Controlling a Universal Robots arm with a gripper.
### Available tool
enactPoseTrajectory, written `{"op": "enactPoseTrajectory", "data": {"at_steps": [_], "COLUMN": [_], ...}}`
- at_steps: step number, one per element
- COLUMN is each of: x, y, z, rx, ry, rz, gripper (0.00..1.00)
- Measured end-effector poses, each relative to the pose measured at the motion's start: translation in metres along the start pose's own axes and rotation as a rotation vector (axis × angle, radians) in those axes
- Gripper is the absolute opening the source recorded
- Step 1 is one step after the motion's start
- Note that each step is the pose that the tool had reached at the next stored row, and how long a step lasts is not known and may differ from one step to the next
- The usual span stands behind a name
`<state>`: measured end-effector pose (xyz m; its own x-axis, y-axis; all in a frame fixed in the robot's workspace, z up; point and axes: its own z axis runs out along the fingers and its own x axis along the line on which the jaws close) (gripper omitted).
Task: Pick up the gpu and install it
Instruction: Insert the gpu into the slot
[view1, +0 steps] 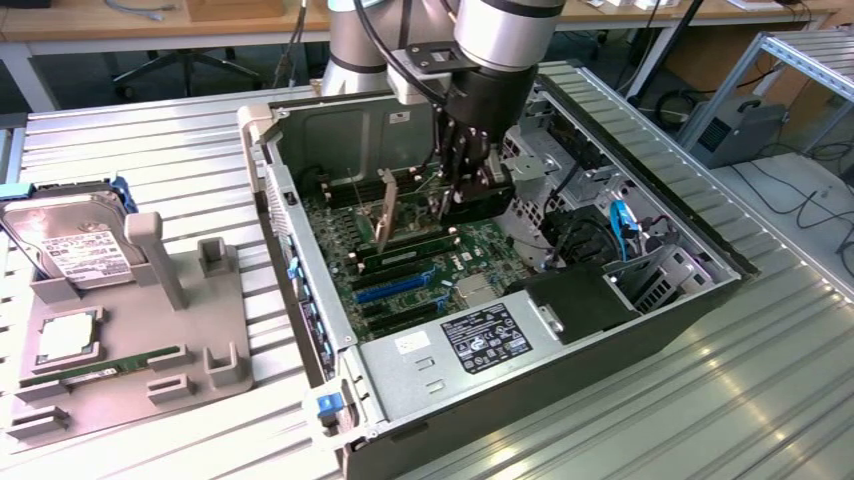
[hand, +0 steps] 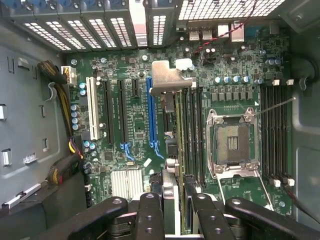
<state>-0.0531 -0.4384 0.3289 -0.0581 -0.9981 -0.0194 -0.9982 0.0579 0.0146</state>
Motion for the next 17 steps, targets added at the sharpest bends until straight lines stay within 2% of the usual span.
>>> {"op": "enactPoseTrajectory", "data": {"at_steps": [9,17], "x": [0.002,0.007], "y": [0.0034,0.0137], "z": [0.0015,0.0046], "rx": [0.0001,0.0002], "ry": [-0.0001,-0.0003], "rz": [0.000,0.000], "gripper": [0.27,0.27]}}
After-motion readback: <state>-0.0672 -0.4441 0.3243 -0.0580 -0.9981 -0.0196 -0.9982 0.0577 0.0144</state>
